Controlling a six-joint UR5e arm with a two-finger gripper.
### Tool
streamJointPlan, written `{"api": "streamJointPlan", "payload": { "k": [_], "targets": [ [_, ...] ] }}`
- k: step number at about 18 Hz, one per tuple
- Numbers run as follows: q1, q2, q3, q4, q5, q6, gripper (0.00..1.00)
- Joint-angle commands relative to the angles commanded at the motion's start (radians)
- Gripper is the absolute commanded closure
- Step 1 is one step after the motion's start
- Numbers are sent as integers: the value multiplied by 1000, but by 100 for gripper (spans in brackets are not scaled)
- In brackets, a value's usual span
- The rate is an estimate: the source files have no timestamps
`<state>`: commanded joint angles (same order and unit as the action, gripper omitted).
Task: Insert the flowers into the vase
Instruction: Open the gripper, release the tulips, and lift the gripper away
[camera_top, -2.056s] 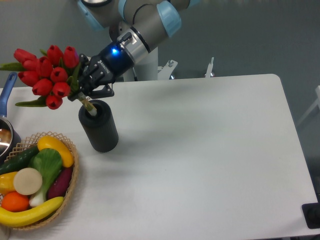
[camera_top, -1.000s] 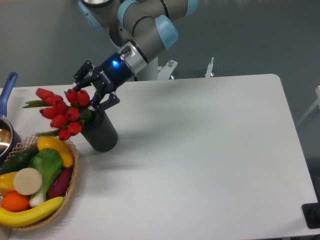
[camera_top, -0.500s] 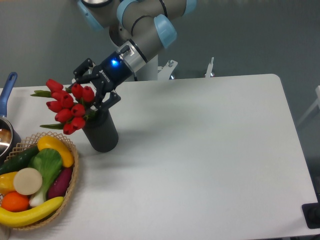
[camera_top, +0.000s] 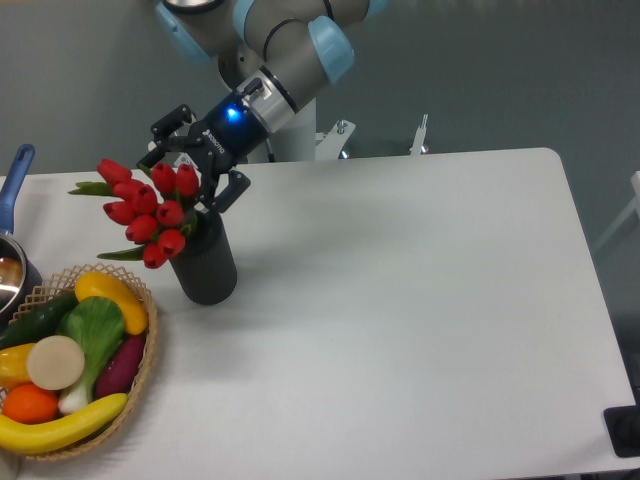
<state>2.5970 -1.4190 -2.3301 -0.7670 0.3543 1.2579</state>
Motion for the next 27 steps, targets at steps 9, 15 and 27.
{"api": "streamJointPlan", "payload": {
  "k": [9, 15, 27],
  "targets": [
    [20, 72, -2, -5, 228, -11, 0],
    [95, 118, 40, -11, 513, -11, 0],
    [244, -184, 377, -11, 796, -51, 0]
  ]
}}
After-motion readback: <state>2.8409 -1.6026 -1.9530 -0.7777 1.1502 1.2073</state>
